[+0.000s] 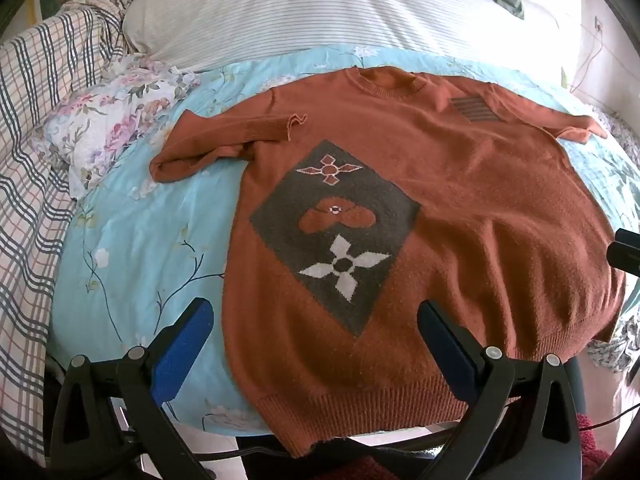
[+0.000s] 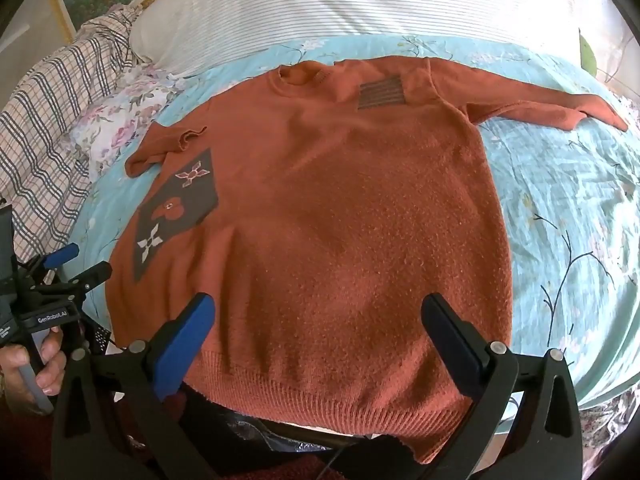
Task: Fold small clothes
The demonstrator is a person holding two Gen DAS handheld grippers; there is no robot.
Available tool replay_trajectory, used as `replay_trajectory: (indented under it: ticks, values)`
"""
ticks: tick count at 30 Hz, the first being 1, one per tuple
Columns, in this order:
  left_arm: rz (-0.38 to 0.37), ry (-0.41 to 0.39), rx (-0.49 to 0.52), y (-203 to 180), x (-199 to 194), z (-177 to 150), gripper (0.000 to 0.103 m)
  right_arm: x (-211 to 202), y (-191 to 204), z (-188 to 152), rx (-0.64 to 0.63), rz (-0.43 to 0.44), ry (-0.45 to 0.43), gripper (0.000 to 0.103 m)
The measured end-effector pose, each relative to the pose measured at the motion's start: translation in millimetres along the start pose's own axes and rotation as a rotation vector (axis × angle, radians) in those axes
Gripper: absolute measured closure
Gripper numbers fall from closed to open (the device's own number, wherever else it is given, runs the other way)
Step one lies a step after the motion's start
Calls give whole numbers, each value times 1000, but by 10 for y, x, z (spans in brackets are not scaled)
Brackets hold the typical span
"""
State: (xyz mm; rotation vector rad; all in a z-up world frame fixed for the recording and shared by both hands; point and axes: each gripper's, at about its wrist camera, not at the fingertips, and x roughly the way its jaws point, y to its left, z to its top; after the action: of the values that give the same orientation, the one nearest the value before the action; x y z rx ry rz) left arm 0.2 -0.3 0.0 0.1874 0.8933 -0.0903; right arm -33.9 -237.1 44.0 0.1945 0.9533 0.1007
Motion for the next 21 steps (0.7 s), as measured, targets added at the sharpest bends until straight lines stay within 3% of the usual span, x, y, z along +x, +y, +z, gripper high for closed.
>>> replay_trajectory:
  ticks: [21]
  values:
    - [-2,-3,5,-38,15,-11,1,-3,30,-37,4,8,-10,0]
